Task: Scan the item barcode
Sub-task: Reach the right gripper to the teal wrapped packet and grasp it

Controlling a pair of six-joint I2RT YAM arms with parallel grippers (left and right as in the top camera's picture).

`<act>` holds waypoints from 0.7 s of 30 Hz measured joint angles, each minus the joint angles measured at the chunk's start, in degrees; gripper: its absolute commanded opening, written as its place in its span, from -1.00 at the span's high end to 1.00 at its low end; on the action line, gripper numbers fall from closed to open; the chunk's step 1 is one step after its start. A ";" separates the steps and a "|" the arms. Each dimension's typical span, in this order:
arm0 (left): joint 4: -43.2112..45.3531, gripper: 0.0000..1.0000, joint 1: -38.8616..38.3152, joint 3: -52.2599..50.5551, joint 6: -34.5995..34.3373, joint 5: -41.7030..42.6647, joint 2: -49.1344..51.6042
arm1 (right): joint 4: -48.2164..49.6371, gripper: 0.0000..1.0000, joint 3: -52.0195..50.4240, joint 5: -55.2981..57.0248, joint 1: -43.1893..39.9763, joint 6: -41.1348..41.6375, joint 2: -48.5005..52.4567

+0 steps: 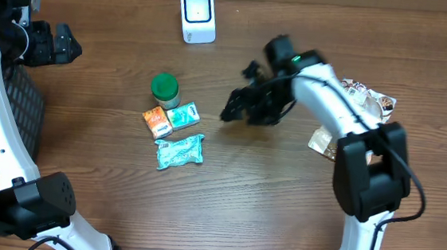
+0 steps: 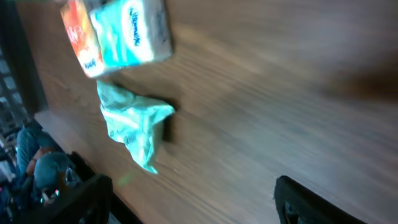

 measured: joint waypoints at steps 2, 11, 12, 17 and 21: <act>0.00 -0.99 0.00 0.00 0.00 0.00 0.00 | 3.82 -0.44 -2.19 -0.22 2.67 2.36 0.00; -0.02 -0.99 0.00 0.00 0.00 0.00 0.00 | 20.04 -0.29 -12.37 -1.29 9.81 13.22 -0.04; 0.00 -0.99 0.00 0.00 0.00 0.00 0.00 | 21.20 -0.29 -13.11 -1.31 10.36 14.10 -0.04; -0.02 -0.99 0.00 0.00 0.00 0.00 0.00 | 27.32 -0.21 -15.08 -1.66 12.76 17.64 -0.04; -0.04 -0.99 0.00 0.00 0.00 0.00 0.00 | 30.86 -0.06 -16.37 -1.44 13.53 20.04 -0.04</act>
